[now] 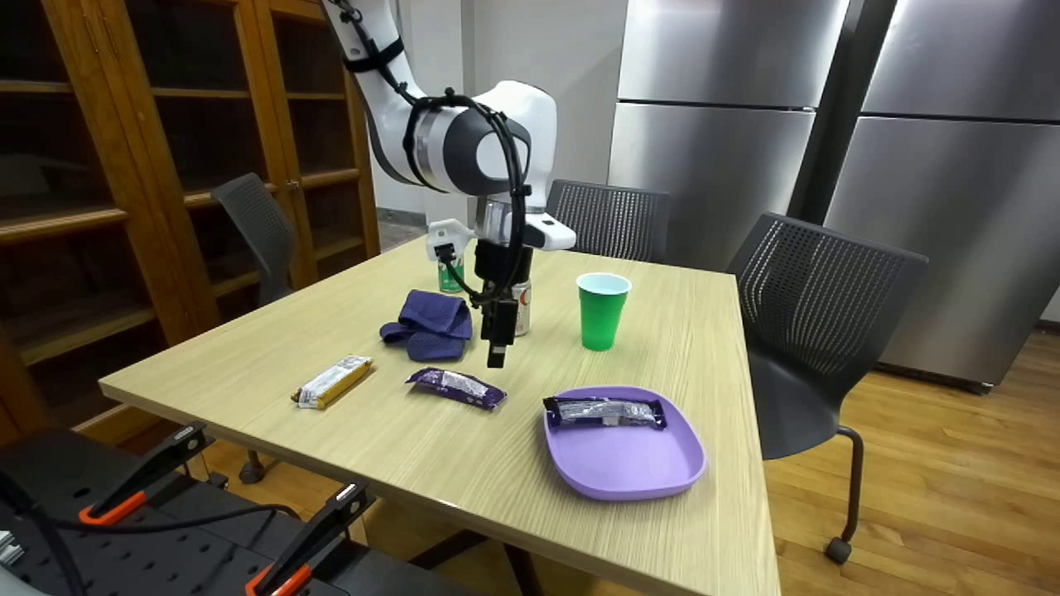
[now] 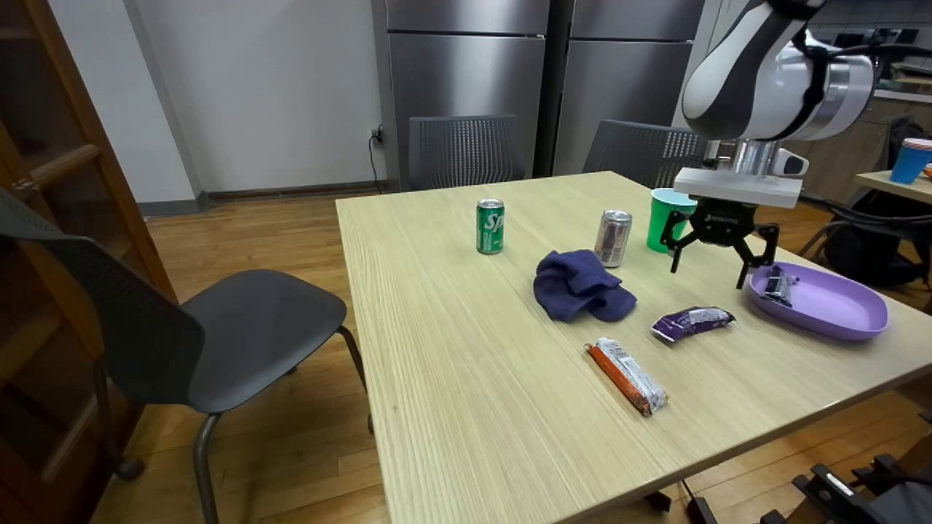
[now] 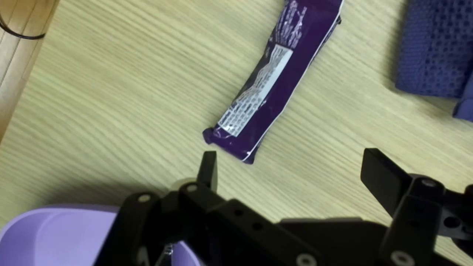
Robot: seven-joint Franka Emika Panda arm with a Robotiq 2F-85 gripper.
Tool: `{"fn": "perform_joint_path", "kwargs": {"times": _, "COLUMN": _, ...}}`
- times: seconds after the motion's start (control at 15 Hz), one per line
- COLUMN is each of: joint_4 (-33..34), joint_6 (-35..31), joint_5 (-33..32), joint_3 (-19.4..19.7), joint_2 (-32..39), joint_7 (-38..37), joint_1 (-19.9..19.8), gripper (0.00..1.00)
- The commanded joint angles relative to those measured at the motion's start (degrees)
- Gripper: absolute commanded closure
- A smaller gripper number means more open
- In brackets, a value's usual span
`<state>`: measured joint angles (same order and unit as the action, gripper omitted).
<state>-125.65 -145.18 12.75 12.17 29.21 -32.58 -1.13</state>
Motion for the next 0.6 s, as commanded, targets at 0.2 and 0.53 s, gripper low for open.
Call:
{"fn": "perform_joint_path", "kwargs": {"times": 0.2, "joint_4": -6.3, "joint_6": -6.3, "joint_5": 2.2, "joint_3": -1.3, "joint_2": -2.9, "joint_7": -7.8, "joint_1": 3.4, "gripper": 0.0}}
{"fn": "perform_joint_path", "kwargs": {"times": 0.53, "joint_4": -7.8, "joint_6": -8.4, "joint_5": 3.0, "joint_3": -2.0, "joint_2": -2.3, "joint_7": -12.4, "joint_1": 4.1, "gripper": 0.0}}
